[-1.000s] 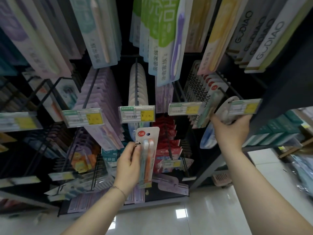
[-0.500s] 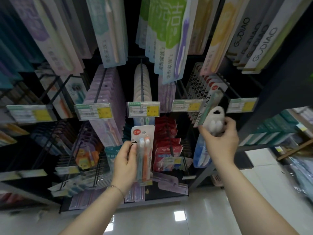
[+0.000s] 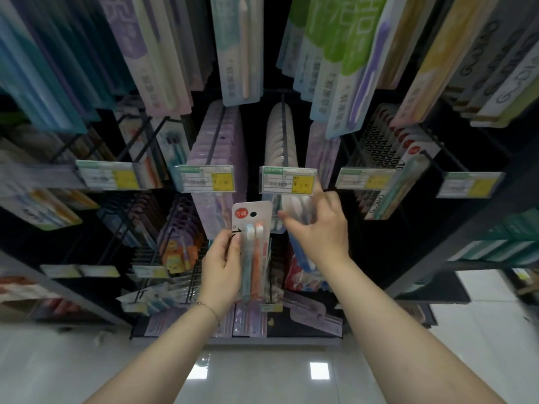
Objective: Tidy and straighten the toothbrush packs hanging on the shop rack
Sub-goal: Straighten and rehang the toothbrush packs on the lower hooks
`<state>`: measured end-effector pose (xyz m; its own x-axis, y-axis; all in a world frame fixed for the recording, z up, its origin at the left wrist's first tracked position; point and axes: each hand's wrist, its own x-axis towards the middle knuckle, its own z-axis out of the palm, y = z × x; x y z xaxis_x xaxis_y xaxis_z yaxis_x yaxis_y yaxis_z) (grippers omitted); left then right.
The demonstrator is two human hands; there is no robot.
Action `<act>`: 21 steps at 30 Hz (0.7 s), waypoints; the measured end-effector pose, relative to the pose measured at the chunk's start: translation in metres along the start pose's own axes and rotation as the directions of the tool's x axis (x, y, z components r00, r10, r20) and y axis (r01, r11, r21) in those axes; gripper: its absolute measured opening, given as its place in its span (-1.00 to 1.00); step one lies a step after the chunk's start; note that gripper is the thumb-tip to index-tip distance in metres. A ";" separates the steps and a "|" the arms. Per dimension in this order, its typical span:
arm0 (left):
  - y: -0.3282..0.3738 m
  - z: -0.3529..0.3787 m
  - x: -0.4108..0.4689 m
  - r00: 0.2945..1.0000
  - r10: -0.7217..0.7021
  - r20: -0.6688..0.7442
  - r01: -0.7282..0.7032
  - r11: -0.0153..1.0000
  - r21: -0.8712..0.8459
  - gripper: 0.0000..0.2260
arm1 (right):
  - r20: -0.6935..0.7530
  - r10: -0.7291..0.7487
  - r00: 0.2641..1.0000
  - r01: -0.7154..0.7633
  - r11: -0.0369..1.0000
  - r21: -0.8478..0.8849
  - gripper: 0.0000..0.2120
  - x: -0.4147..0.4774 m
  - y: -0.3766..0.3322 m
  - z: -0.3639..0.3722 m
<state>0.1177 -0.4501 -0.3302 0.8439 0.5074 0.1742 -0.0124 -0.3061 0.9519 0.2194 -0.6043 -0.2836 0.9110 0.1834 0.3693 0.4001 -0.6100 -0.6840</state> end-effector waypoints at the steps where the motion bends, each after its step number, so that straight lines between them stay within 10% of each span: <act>1: 0.000 -0.001 0.001 1.000 -0.001 -0.004 0.001 1.000 -0.002 -0.79 | -0.017 -0.015 1.000 0.015 1.000 0.003 -0.18 -0.001 0.001 0.001; 14: -0.005 -0.004 0.003 1.000 -0.003 -0.024 0.003 1.000 -0.012 -0.78 | -0.011 0.125 0.992 -0.119 0.965 0.234 -0.72 0.013 -0.021 0.017; 21: -0.001 -0.004 0.005 1.000 0.000 -0.022 0.000 1.000 -0.018 -0.79 | -0.024 0.199 0.980 -0.176 0.910 0.374 -0.33 0.018 -0.021 0.030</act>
<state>0.1196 -0.4438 -0.3297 0.8319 0.5252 0.1793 -0.0220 -0.2917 0.9563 0.2303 -0.5655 -0.2816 0.9698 0.0401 0.2405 0.2413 -0.2991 -0.9232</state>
